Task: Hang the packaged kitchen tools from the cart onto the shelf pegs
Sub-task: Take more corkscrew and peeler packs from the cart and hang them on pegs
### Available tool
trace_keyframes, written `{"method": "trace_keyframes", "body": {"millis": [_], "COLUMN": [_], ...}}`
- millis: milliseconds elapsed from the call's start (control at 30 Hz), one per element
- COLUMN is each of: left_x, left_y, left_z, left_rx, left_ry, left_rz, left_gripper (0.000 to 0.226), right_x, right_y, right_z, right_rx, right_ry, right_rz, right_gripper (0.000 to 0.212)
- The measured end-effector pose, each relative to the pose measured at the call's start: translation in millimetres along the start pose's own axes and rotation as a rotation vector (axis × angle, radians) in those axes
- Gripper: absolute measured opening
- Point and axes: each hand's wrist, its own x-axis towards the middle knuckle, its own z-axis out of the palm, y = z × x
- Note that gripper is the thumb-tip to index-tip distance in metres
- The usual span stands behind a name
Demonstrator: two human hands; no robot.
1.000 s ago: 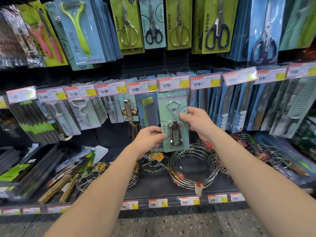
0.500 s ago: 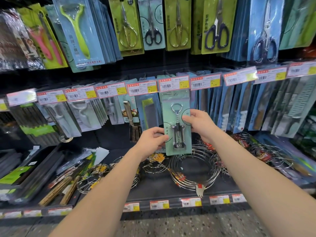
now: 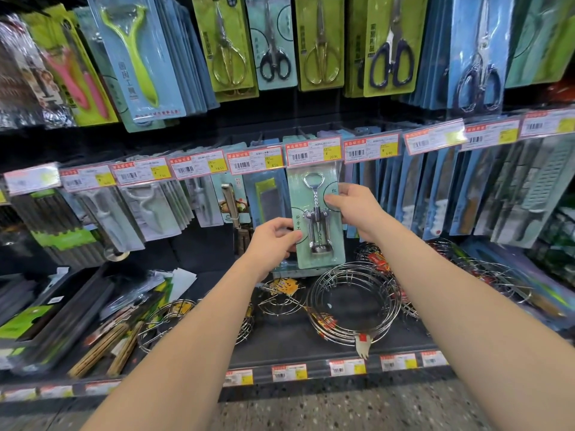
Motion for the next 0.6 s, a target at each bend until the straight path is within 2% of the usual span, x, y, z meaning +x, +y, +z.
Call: {"method": "trace_keyframes", "body": {"millis": [100,233,433,533,600], "left_x": [4,6,10,17,20], "left_y": [4,4,5,9,14], "left_z": [1,3,9,7,7], "left_rx": [0.007,0.027,0.047,0.081,0.095], "left_ry": [0.01,0.006,0.077,0.101,0.098], "left_rz": [0.006,0.003,-0.053,-0.053,-0.059], "left_gripper": [0.011,0.011,0.024,0.039,0.049], "right_x": [3,6,16,24,32], "right_y": [-5,-2,-4,-12,-18], "right_z": [-2,-4,2,6,7], "right_rx": [-0.005,-0.002,-0.07,-0.075,-0.085], "right_ry": [0.008,0.03,0.043,0.052,0.068], "right_rz": [0.004,0.02,0.092,0.141,0.175], "right_gripper": [0.025,0.024,0.058,0.064,0.061]}}
